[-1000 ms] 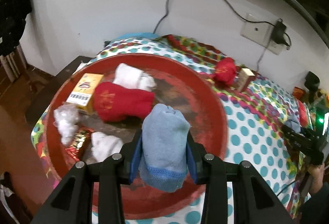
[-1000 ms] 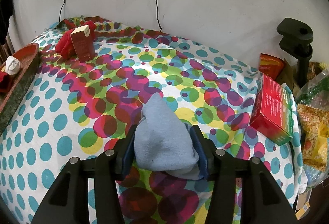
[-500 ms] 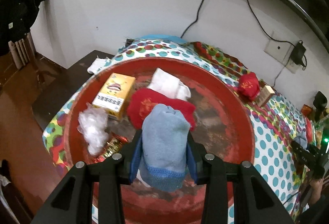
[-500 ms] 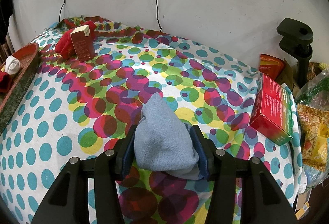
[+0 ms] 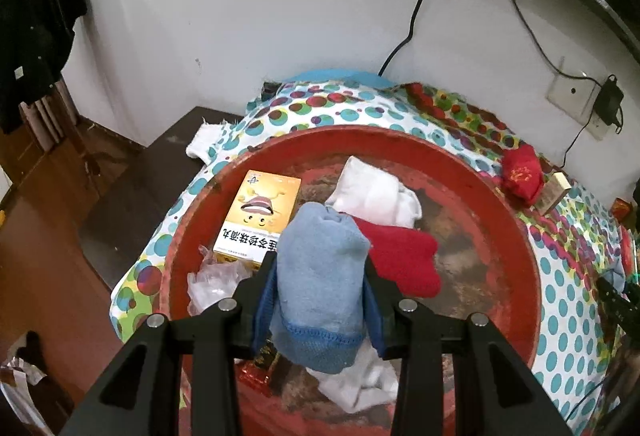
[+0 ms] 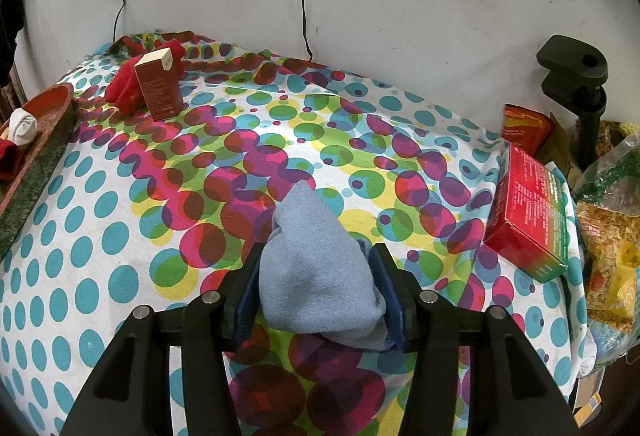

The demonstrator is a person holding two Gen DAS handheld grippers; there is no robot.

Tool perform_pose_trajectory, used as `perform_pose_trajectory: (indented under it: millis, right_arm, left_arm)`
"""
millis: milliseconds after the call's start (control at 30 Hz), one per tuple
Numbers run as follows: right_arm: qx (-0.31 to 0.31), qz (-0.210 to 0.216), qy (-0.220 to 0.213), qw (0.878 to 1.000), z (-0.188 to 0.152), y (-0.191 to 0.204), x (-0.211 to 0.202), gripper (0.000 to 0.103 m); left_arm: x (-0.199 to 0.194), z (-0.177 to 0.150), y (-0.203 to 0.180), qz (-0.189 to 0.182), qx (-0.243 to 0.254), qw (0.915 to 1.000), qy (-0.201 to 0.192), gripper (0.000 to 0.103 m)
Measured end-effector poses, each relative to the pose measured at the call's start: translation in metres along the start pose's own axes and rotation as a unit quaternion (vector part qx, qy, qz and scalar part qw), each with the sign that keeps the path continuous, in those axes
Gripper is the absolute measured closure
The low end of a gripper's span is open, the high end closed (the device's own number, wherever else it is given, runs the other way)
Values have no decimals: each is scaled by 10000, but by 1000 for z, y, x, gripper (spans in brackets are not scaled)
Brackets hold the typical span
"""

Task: Organize objects
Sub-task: 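Lower the blue sock into the tray and open the left gripper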

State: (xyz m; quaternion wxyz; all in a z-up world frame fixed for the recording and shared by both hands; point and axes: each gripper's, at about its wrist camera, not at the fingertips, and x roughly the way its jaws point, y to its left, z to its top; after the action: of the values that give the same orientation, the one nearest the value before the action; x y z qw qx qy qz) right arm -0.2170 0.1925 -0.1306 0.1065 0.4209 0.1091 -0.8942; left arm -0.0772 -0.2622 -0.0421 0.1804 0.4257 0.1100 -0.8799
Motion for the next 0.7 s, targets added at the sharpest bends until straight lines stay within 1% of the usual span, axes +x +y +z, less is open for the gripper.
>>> perform_pose_trajectory:
  millis: [133,233,333,367,433,600,700]
  right_arm:
    - [-2,-1,1,10000,0,0,0,54]
    - [-5,-3,1,10000,0,0,0,54]
    - [-7,-8,1,10000,0,0,0,54]
    - [-9,-10,0,10000,0,0,0,54]
    - [-9,-10,1,10000,-1,0,0,54]
    - [-8,-6,2,10000,0,1,0,54]
    - [-10,-9,3,10000,0,1,0,54]
  left_arm:
    - [7,5,6,108,70,9999,60,63]
    - [10,5,11,49,5,9999,117,63]
    - [15,4,15,-113,-153,9994,273,59]
    - [15,3,16,-110,-188,9994,282,58]
    - [15,2,14,-40,-119,9996,263,52]
    - [4,-1,7,106,62,9998,137,50]
    - [-3,-3,2,39,47,9999,121,49]
